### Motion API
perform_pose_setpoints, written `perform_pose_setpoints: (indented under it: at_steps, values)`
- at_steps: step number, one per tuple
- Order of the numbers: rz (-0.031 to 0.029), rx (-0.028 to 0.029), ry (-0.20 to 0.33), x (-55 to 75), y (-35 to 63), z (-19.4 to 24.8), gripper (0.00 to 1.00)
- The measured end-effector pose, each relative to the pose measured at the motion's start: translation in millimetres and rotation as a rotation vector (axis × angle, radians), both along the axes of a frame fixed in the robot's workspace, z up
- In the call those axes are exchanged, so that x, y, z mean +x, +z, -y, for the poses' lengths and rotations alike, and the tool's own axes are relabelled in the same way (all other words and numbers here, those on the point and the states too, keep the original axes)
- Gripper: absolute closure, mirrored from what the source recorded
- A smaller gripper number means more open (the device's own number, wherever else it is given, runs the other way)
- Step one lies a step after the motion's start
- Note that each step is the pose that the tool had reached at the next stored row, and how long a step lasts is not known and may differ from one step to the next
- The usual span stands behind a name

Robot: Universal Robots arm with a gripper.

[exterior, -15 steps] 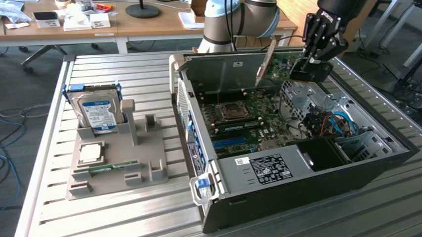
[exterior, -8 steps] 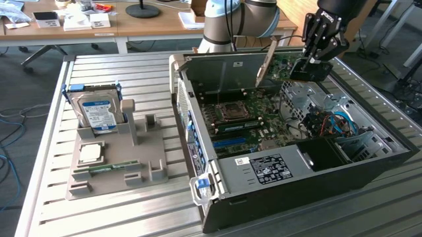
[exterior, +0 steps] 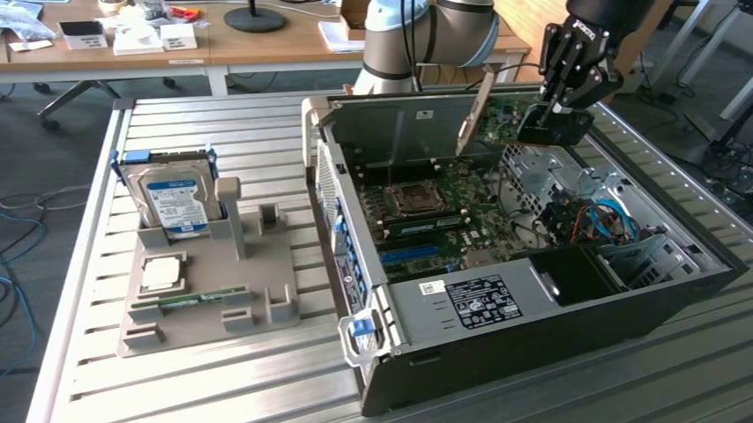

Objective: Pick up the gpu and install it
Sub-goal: 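Insert the gpu into the slot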

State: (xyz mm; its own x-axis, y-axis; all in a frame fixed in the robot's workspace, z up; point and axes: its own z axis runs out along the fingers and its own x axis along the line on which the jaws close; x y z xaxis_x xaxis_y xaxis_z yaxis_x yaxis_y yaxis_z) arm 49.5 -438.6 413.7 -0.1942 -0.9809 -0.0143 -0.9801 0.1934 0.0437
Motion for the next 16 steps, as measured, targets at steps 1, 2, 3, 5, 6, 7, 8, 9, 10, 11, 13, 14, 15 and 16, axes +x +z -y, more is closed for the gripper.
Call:
perform_pose_setpoints:
  at_steps: [1, 2, 3, 5, 6, 7, 8, 9, 10, 11, 13, 14, 15, 16]
  values:
    - [0.0000, -0.0001, 0.002, 0.0, 0.0, 0.0, 0.73]
    - [0.0000, 0.0000, 0.025, 0.0, 0.0, 0.0, 0.73]
    - [0.0000, 0.0000, 0.076, 0.0, -0.2, 0.0, 0.73]
    - [0.0000, 0.0000, 0.121, 0.0, -0.4, 0.0, 0.73]
    - [0.0000, -0.0001, 0.135, 0.0, -0.4, 0.0, 0.73]
    - [0.0000, -0.0001, 0.148, 0.0, -0.5, 0.0, 0.73]
    - [0.0000, -0.0001, 0.160, 0.0, -0.5, 0.0, 0.73]
    - [0.0022, 0.0000, 0.170, -0.1, -1.0, 0.0, 0.73]
    - [0.0089, -0.0007, 0.174, -0.3, -1.6, 0.0, 0.73]
    - [0.0154, -0.0013, 0.177, -0.7, -2.2, 0.0, 0.73]
    - [0.0289, -0.0025, 0.180, -2.0, -3.4, 0.0, 0.73]
    - [0.0362, -0.0033, 0.181, -3.0, -4.0, 0.0, 0.73]
    - [0.0440, -0.0039, 0.182, -3.9, -4.5, 0.0, 0.73]
    - [0.0517, -0.0046, 0.182, -4.9, -5.1, 0.0, 0.73]
